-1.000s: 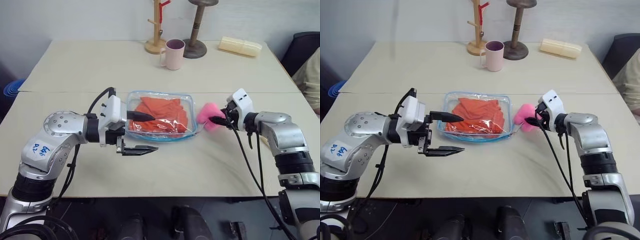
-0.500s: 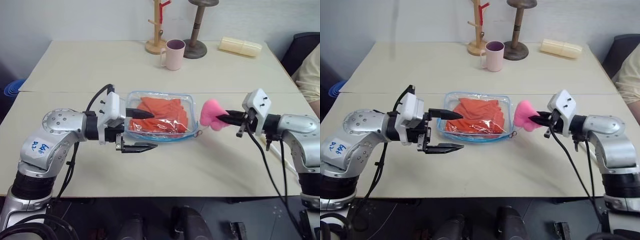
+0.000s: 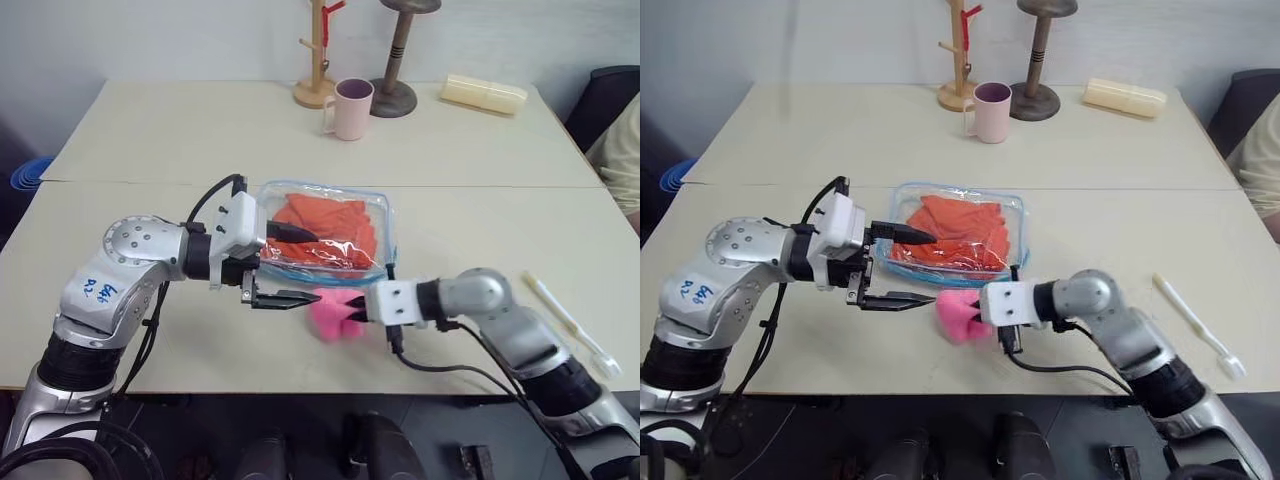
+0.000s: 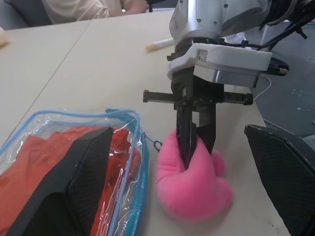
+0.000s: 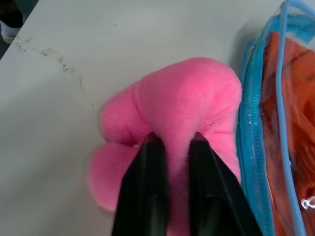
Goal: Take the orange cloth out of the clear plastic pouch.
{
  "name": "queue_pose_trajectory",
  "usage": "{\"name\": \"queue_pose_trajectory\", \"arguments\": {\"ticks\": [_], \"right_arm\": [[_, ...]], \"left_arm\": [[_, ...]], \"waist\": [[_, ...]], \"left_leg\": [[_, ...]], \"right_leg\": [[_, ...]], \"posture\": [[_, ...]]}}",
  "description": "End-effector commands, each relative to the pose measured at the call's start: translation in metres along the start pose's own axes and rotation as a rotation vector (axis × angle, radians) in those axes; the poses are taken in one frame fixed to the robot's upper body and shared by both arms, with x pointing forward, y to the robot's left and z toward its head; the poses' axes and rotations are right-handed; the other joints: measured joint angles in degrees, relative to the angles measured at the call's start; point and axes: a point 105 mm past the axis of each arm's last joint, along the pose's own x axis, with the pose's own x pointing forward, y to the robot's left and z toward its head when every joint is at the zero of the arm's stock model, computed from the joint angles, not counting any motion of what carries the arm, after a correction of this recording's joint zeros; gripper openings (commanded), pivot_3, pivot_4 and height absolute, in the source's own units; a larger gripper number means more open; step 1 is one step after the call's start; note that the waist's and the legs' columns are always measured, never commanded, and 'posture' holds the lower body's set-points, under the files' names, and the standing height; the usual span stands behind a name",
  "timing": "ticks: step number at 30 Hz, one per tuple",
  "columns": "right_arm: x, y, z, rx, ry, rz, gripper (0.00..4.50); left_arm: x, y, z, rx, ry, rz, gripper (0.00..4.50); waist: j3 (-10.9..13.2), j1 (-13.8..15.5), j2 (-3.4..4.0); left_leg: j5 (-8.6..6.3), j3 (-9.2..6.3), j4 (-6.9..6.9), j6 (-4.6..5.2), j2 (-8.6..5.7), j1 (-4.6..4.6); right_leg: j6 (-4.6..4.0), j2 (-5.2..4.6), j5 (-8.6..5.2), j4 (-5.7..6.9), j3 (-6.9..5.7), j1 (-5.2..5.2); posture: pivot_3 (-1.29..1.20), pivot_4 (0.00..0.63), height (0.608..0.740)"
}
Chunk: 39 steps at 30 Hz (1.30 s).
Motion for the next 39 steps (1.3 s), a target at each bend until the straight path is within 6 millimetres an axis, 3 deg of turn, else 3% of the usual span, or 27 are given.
{"name": "queue_pose_trajectory", "arguments": {"ticks": [1,4,8,11,14,18,21,24,30,33,39], "right_arm": [[-0.001,0.002,-0.009,0.023,0.028,-0.003,1.9],[-0.008,-0.001,-0.001,0.044,-0.004,-0.022,2.9],[-0.031,-0.011,0.023,0.052,-0.091,-0.083,4.2],[-0.061,-0.021,0.044,0.073,-0.155,-0.122,4.2],[-0.084,-0.035,0.049,0.105,-0.148,-0.168,4.2],[-0.096,-0.048,0.026,0.068,-0.015,-0.225,4.2],[-0.096,-0.056,-0.013,-0.09,0.187,-0.251,4.2],[-0.085,-0.058,-0.029,-0.17,0.236,-0.233,4.2],[-0.062,-0.06,-0.043,-0.263,0.241,-0.2,4.25],[-0.058,-0.067,-0.039,-0.272,0.209,-0.224,3.62],[-0.059,-0.069,-0.034,-0.318,0.186,-0.22,1.54]], "left_arm": [[-0.005,-0.002,-0.006,0.035,0.04,-0.003,4.5],[-0.01,-0.003,-0.009,0.037,0.056,-0.005,4.5],[-0.013,-0.005,-0.014,0.047,0.087,-0.027,4.5],[-0.004,-0.007,-0.02,0.065,0.104,-0.068,4.5],[0.016,-0.011,-0.029,0.082,0.113,-0.123,4.5],[0.038,-0.01,-0.038,0.1,0.116,-0.153,4.5],[0.052,-0.006,-0.046,0.111,0.135,-0.162,4.5],[0.057,0.0,-0.061,0.147,0.2,-0.146,4.5],[0.058,0.006,-0.068,0.162,0.219,-0.117,3.12],[0.055,0.005,-0.069,0.158,0.226,-0.112,2.16],[0.048,0.002,-0.072,0.128,0.225,-0.078,0.42]], "waist": [[0.0,-0.13,0.0],[0.0,-0.15,0.0],[0.0,0.09,0.0],[0.01,0.19,0.0],[0.01,0.23,0.0],[0.03,0.12,-0.04],[0.03,0.07,-0.05],[0.03,-0.08,-0.05],[0.04,-0.37,-0.05],[0.04,-0.41,-0.05],[0.03,-0.43,-0.05]], "left_leg": [[0.0,0.0,0.0,0.0,0.01,0.02],[0.0,0.0,0.0,0.0,0.03,0.03],[-0.01,-0.02,-0.01,0.01,0.02,0.0],[-0.02,-0.05,0.0,0.04,0.01,-0.05],[-0.04,-0.07,0.0,0.06,0.0,-0.02],[-0.04,-0.02,-0.01,0.07,-0.01,-0.01],[-0.04,0.04,-0.01,0.07,-0.03,-0.01],[-0.03,0.1,-0.01,0.07,-0.03,-0.01],[-0.03,0.11,0.02,0.06,0.02,-0.03],[-0.02,0.09,0.02,0.07,0.02,-0.02],[-0.03,0.04,0.03,0.07,0.03,-0.02]], "right_leg": [[0.0,0.0,0.0,0.0,0.0,0.01],[0.0,0.01,0.0,0.04,0.01,0.0],[0.0,-0.01,0.0,0.02,-0.01,0.0],[0.0,-0.02,0.0,0.0,-0.03,-0.01],[0.0,-0.03,0.0,-0.01,-0.06,0.03],[0.0,-0.01,0.0,-0.02,-0.06,0.03],[0.0,-0.01,0.0,0.0,-0.03,0.02],[0.0,0.0,0.0,0.0,-0.01,-0.01],[0.0,0.0,0.0,0.04,-0.03,-0.05],[0.0,-0.02,0.0,0.06,-0.03,-0.04],[0.0,-0.03,0.0,0.06,-0.05,-0.03]], "posture": [[0.0,0.15,0.74],[0.0,0.15,0.74],[0.0,0.15,0.74],[0.0,0.15,0.74],[0.0,0.15,0.74],[0.0,0.15,0.74],[0.0,0.15,0.74],[0.0,0.15,0.74],[0.0,0.15,0.74],[0.0,0.15,0.74],[0.0,0.15,0.74]]}}
